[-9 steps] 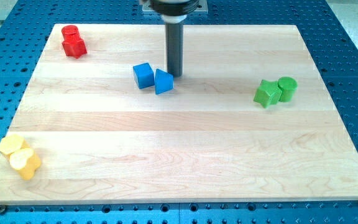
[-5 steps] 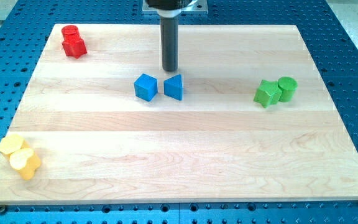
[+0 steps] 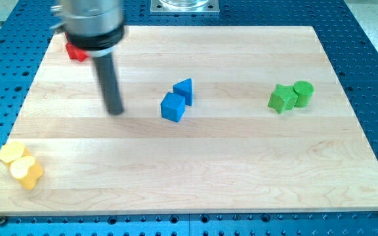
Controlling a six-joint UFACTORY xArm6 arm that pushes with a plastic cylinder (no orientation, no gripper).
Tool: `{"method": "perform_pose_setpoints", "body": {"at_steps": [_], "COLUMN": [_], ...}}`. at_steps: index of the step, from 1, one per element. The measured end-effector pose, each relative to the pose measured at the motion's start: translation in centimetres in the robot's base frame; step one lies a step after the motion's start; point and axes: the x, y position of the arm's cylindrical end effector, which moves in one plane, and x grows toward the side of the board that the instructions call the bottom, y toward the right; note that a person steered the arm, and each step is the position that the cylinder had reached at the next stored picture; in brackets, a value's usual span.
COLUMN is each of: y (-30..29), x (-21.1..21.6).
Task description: Push the green star at the top center of the board
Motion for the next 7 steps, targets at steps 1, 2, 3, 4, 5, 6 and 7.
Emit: {"method": "perform_pose_setpoints", "body": {"at_steps": [1, 2, 3, 4, 5, 6, 7], "y": [8.2, 14.5, 17.0, 21.6, 31.9, 35.2, 34.1], "x": [3.9, 1.4, -2.6, 4.0, 3.7, -1.7, -7.0]}}
